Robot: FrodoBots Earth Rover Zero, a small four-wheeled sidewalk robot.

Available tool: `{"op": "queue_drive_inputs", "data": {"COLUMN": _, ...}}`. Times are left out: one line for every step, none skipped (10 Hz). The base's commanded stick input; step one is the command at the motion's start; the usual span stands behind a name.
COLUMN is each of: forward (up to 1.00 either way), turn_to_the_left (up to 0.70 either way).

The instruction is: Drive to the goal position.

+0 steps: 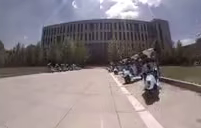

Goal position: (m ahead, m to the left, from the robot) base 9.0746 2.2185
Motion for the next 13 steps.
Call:
{"op": "queue_drive_inputs", "data": {"forward": 0.7, "turn_to_the_left": 0.0}}
{"op": "queue_drive_inputs", "data": {"forward": 0.7, "turn_to_the_left": 0.0}}
{"op": "queue_drive_inputs", "data": {"forward": 0.7, "turn_to_the_left": 0.0}}
{"op": "queue_drive_inputs", "data": {"forward": 0.7, "turn_to_the_left": 0.0}}
{"op": "queue_drive_inputs", "data": {"forward": 0.7, "turn_to_the_left": 0.0}}
{"op": "queue_drive_inputs", "data": {"forward": 0.7, "turn_to_the_left": 0.0}}
{"op": "queue_drive_inputs", "data": {"forward": 0.7, "turn_to_the_left": 0.0}}
{"op": "queue_drive_inputs", "data": {"forward": 0.7, "turn_to_the_left": 0.0}}
{"op": "queue_drive_inputs", "data": {"forward": 0.7, "turn_to_the_left": 0.0}}
{"op": "queue_drive_inputs", "data": {"forward": 0.7, "turn_to_the_left": 0.0}}
{"op": "queue_drive_inputs", "data": {"forward": 0.7, "turn_to_the_left": 0.0}}
{"op": "queue_drive_inputs", "data": {"forward": 0.7, "turn_to_the_left": -0.13}}
{"op": "queue_drive_inputs", "data": {"forward": 0.7, "turn_to_the_left": -0.19}}
